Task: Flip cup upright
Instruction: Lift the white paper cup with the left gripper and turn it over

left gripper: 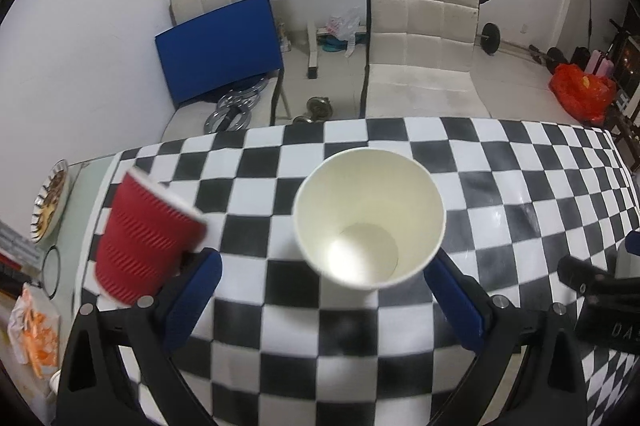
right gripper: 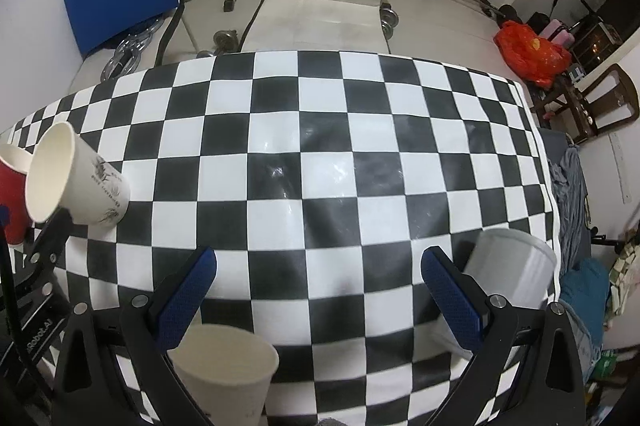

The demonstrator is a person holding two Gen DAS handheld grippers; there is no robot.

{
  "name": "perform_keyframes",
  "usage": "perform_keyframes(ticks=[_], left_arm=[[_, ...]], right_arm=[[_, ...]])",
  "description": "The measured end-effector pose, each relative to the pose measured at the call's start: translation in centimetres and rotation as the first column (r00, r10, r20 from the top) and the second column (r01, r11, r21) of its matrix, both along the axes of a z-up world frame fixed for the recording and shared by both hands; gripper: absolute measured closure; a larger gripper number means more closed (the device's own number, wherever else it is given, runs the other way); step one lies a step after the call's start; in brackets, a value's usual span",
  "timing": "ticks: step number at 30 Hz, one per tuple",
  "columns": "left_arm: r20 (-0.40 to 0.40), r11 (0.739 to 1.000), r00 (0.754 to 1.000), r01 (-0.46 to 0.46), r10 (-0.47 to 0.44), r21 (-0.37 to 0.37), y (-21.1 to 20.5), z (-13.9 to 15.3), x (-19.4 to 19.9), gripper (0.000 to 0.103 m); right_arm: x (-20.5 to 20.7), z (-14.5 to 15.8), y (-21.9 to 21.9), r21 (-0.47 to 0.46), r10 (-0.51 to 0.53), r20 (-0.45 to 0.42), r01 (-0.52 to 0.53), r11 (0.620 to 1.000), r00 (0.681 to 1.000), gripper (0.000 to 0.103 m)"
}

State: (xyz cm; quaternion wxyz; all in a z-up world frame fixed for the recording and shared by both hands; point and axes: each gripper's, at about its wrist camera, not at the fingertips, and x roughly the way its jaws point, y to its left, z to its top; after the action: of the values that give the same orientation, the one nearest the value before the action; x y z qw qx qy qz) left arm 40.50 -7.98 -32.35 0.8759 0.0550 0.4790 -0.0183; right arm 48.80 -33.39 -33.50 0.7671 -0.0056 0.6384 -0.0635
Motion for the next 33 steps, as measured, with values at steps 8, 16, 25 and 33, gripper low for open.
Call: perform_keyframes(ticks=[8, 16, 25, 33], left_arm=[[0.092, 0.998, 0.995, 0.049, -0.045, -0.043, -0.7, -0.5, 1.5, 0.003], [0.147, 0.994, 0.986, 0.085, -0.075, -0.065, -0.8, 0.7, 2.0, 0.036], [0.107, 0.995, 0.991, 0.089, -0.083, -0.051, 0.9, 5.1, -1.4, 0.037], [0.019, 0.992, 0.993, 0.12, -0.119, -0.027, 2.2, 8.3, -8.7, 0.037]], right_arm=[[0.6, -1.2, -0.4, 0.004, -0.007, -0.003, 0.007, 1.0, 1.0, 0.0], [0.4, -1.0, -1.2, 0.005, -0.018, 0.0, 0.018, 1.0, 1.0, 0.0], [-3.0, 2.7, -0.8, 0.021, -0.019, 0.02, 0.019, 1.0, 1.0, 0.0], [-10.4, 6.1, 0.8, 0.041, -0.037, 0.003, 0.037, 0.998, 0.999, 0.0]])
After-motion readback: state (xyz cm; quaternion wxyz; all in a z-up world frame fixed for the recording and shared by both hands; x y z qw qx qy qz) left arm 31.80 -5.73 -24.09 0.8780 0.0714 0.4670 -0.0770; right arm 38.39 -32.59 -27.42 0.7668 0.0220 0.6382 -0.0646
